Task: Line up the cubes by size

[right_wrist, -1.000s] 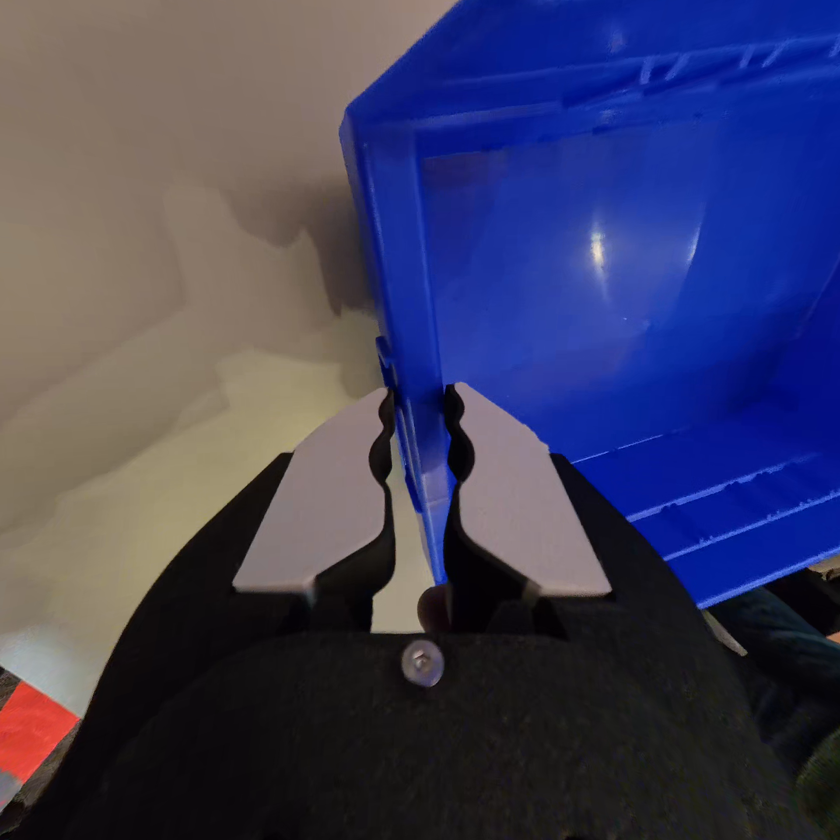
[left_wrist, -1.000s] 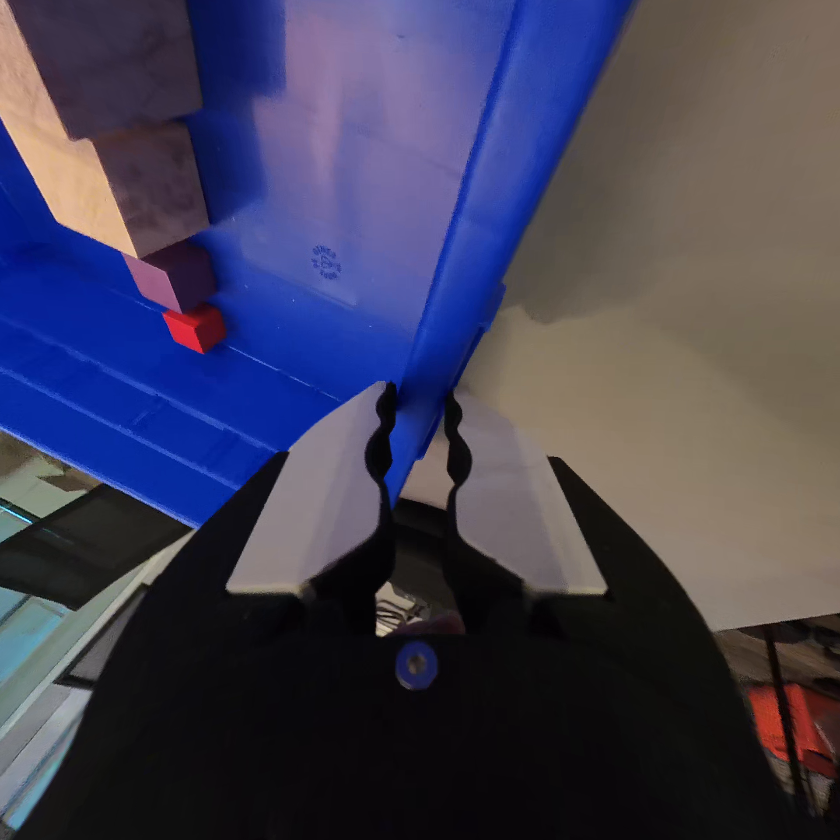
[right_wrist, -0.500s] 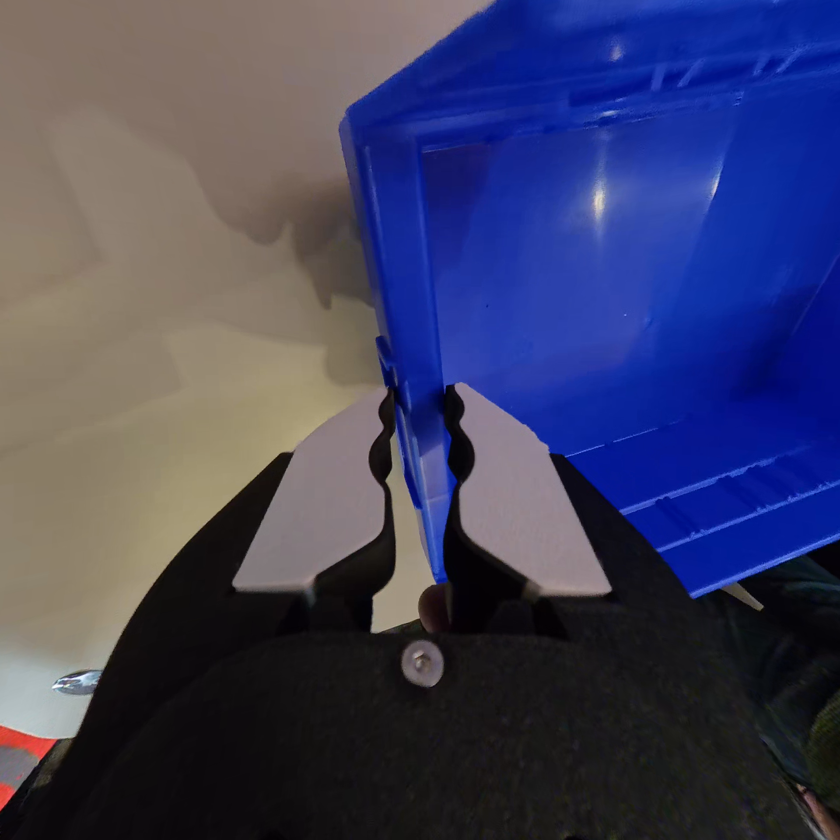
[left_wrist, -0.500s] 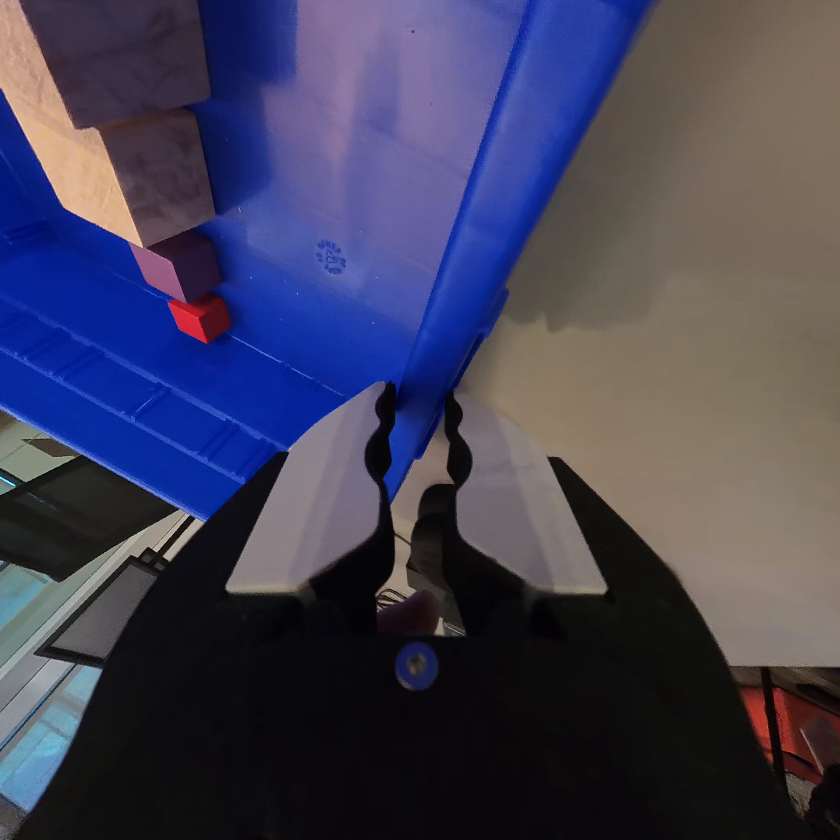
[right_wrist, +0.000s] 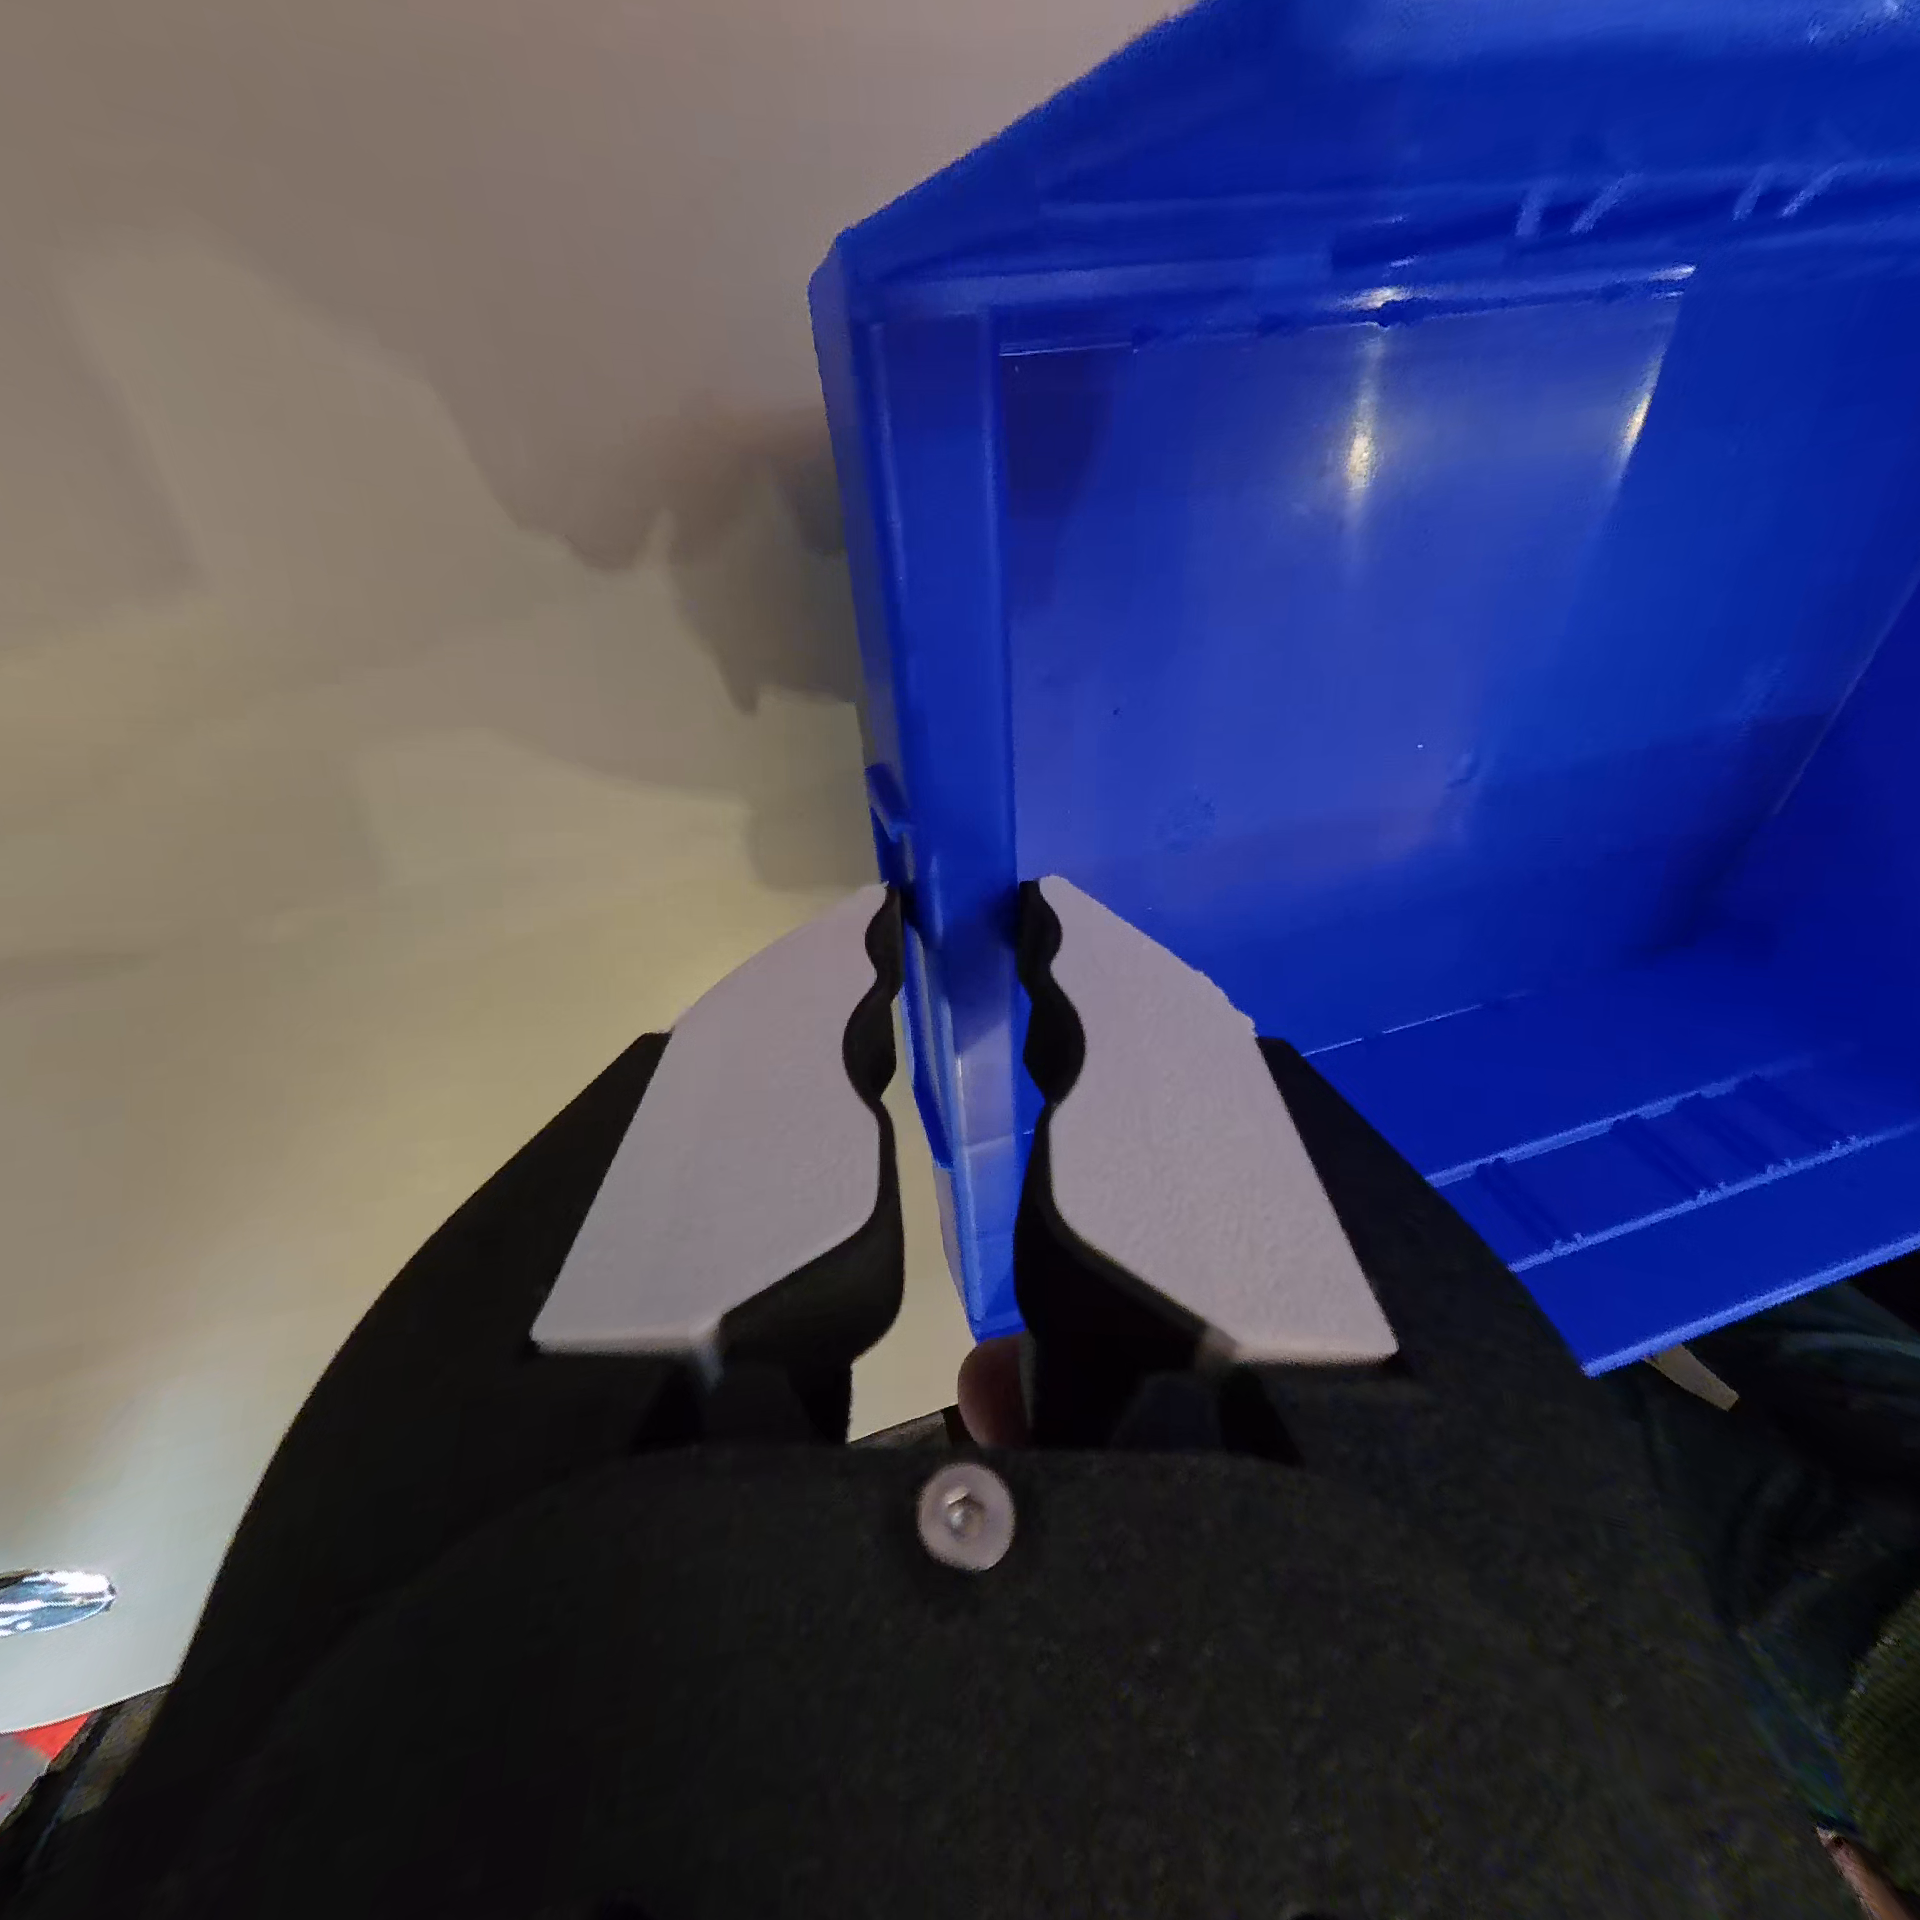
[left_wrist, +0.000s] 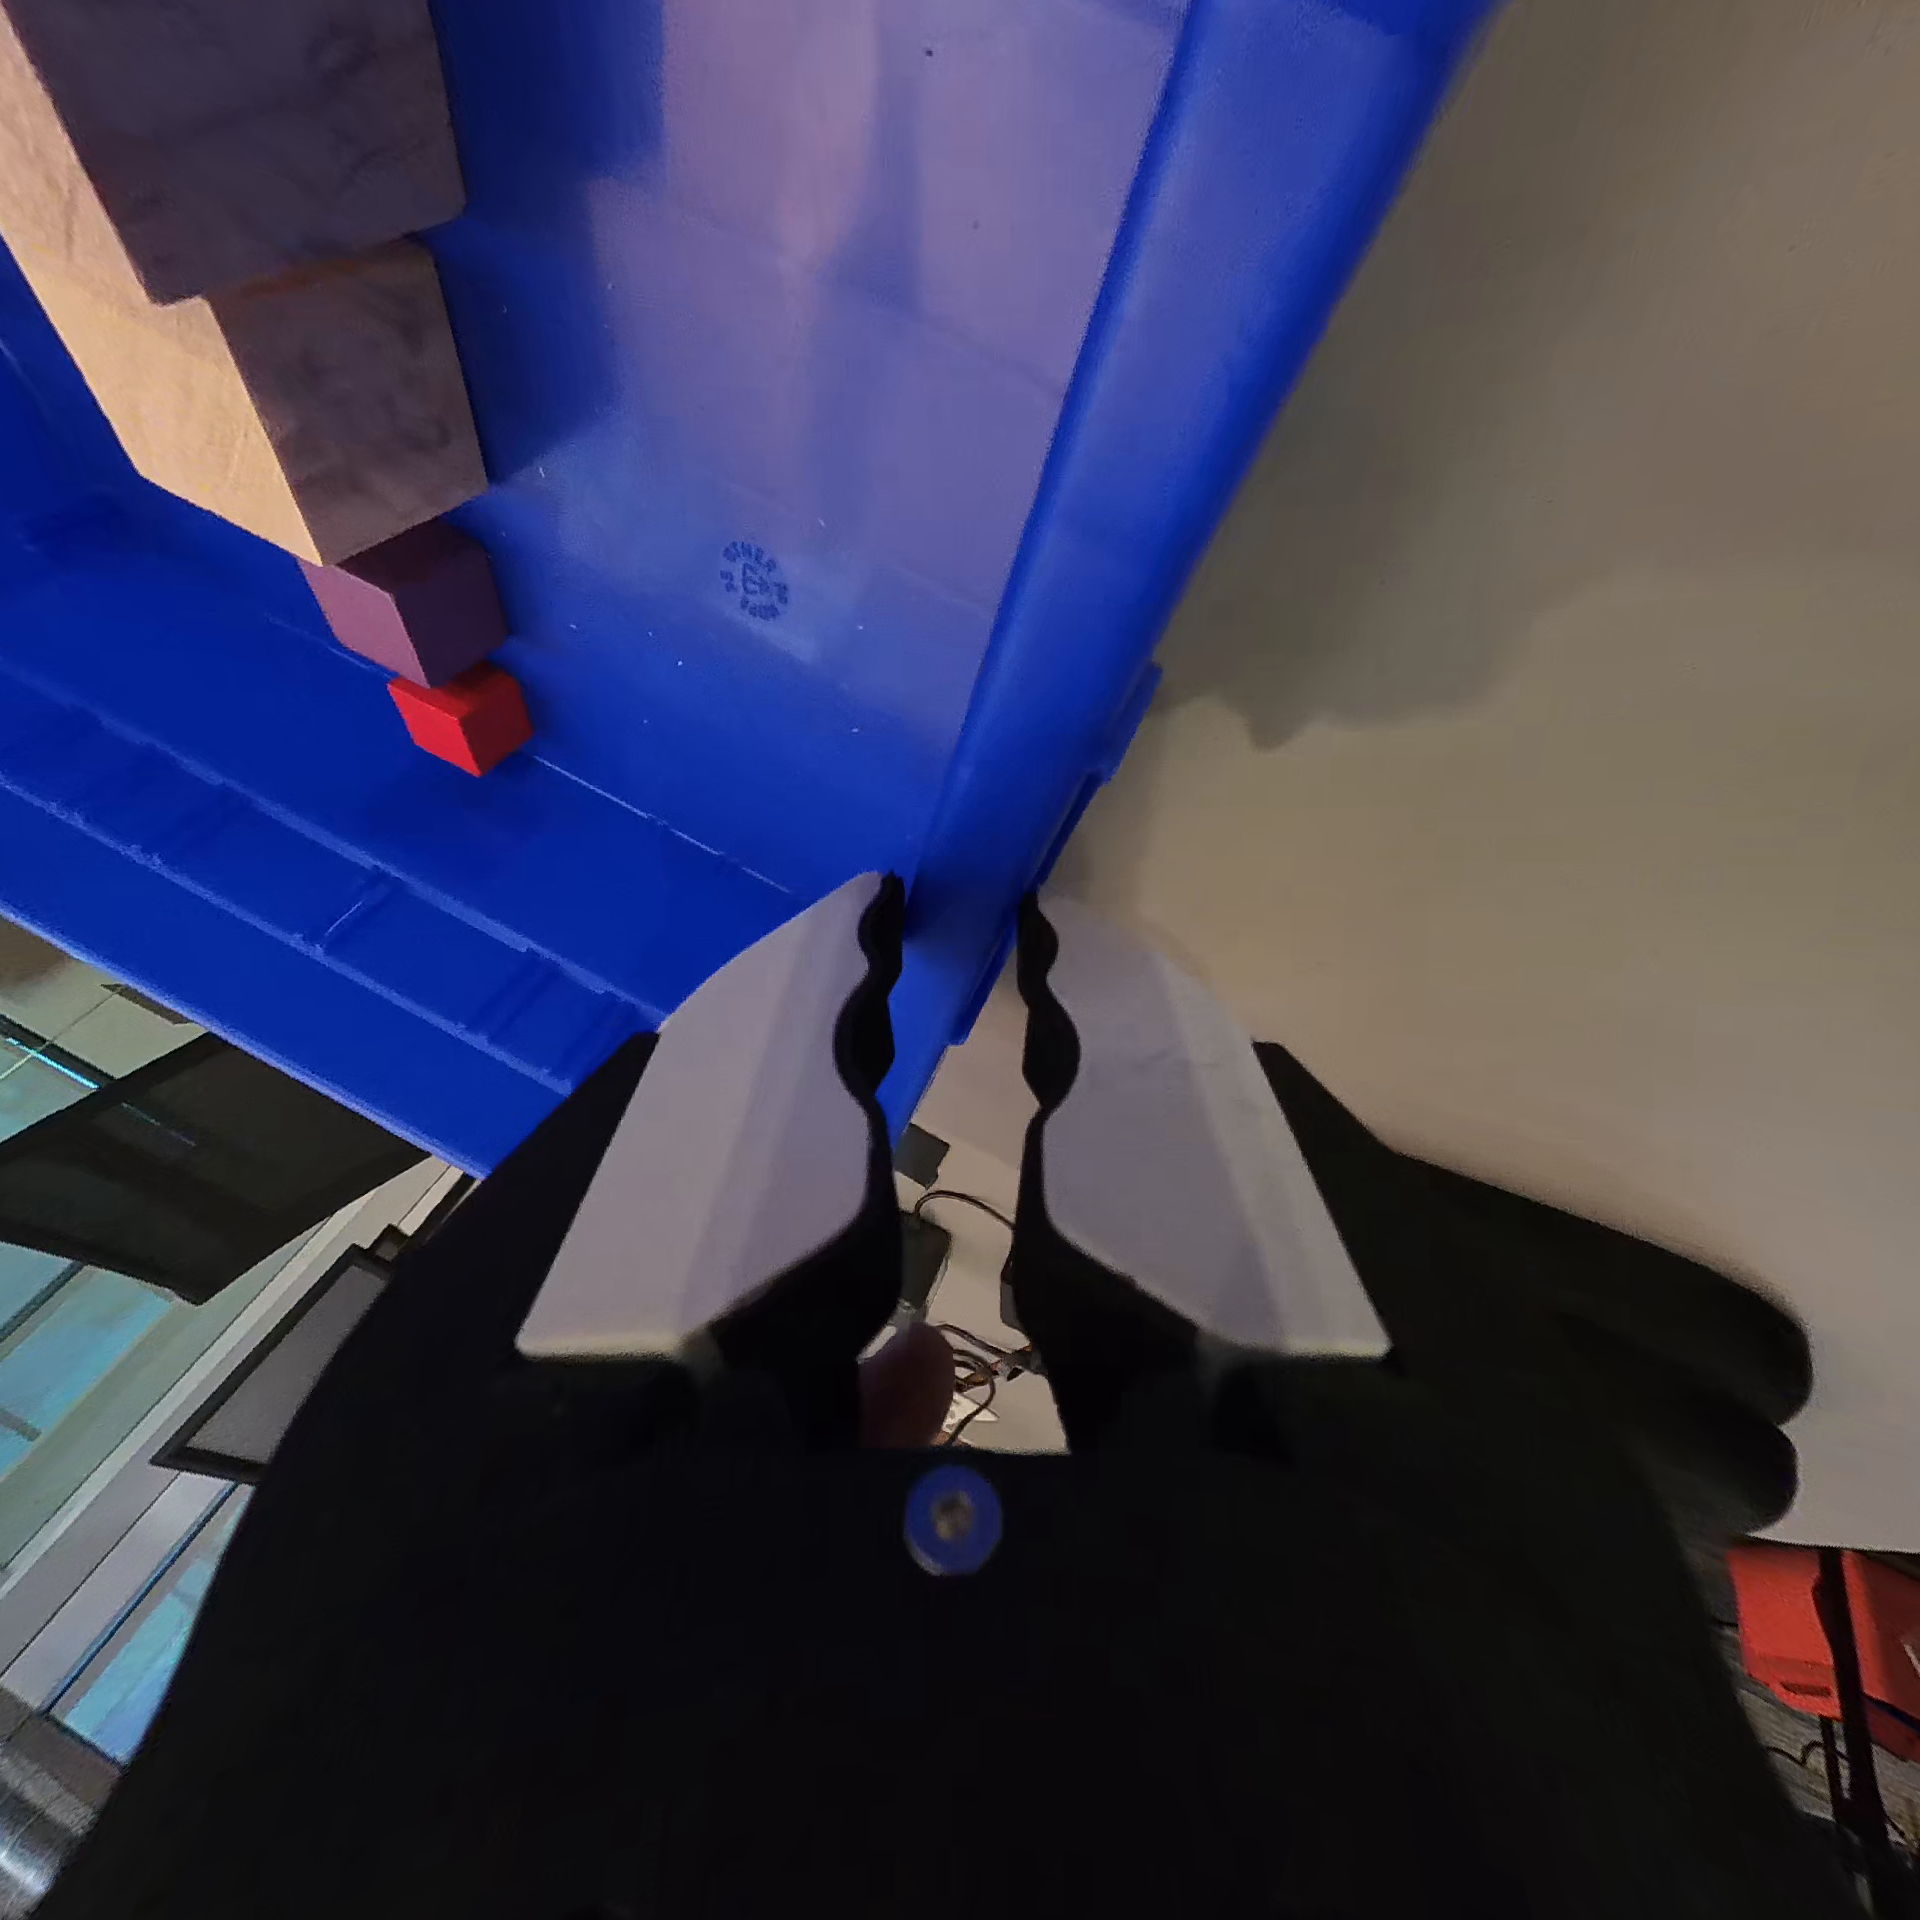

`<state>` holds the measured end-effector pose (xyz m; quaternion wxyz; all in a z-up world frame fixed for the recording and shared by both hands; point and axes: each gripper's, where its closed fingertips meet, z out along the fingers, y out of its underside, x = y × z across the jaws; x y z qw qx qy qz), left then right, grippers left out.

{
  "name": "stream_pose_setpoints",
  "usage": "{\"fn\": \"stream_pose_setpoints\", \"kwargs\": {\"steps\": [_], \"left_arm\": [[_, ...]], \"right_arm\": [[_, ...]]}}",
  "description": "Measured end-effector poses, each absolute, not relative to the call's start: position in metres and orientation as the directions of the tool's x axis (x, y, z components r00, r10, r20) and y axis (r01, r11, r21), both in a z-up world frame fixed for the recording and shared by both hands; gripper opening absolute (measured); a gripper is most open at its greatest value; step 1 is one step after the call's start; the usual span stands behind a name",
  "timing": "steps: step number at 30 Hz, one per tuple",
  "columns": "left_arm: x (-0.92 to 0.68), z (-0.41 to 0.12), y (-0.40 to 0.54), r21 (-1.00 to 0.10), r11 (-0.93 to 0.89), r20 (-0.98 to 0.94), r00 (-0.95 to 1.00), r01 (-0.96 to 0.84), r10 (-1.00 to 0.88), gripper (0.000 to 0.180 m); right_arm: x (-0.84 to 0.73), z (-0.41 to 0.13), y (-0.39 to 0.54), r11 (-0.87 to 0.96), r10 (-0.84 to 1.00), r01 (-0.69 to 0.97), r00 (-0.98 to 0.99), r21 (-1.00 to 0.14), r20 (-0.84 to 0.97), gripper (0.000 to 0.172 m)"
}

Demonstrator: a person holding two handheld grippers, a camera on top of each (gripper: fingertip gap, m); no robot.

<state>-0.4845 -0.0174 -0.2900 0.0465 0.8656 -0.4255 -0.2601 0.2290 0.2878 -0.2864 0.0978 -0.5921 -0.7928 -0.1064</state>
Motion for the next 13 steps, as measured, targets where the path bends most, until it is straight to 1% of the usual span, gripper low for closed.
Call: {"fn": "stream_pose_setpoints", "kwargs": {"steps": [5, 10, 13], "left_arm": [[-0.4848, -0.29, -0.0174, 0.321, -0.624, -0.415, 0.486, -0.713, -0.769, 0.021], [-0.4852, -0.2898, -0.0173, 0.298, -0.638, -0.428, 0.499, -0.71, -0.754, 0.021], [-0.4853, -0.2896, -0.0172, 0.291, -0.645, -0.433, 0.505, -0.706, -0.747, 0.021]], "right_arm": [[0.2291, -0.2865, 0.288, 0.288, 0.913, 0.955, -0.295, 0.069, 0.28, 0.02], [0.2369, -0.2864, 0.2902, 0.291, 0.909, 0.951, -0.308, 0.101, 0.282, 0.021], [0.2379, -0.2867, 0.2904, 0.285, 0.912, 0.954, -0.298, 0.09, 0.281, 0.02]]}}
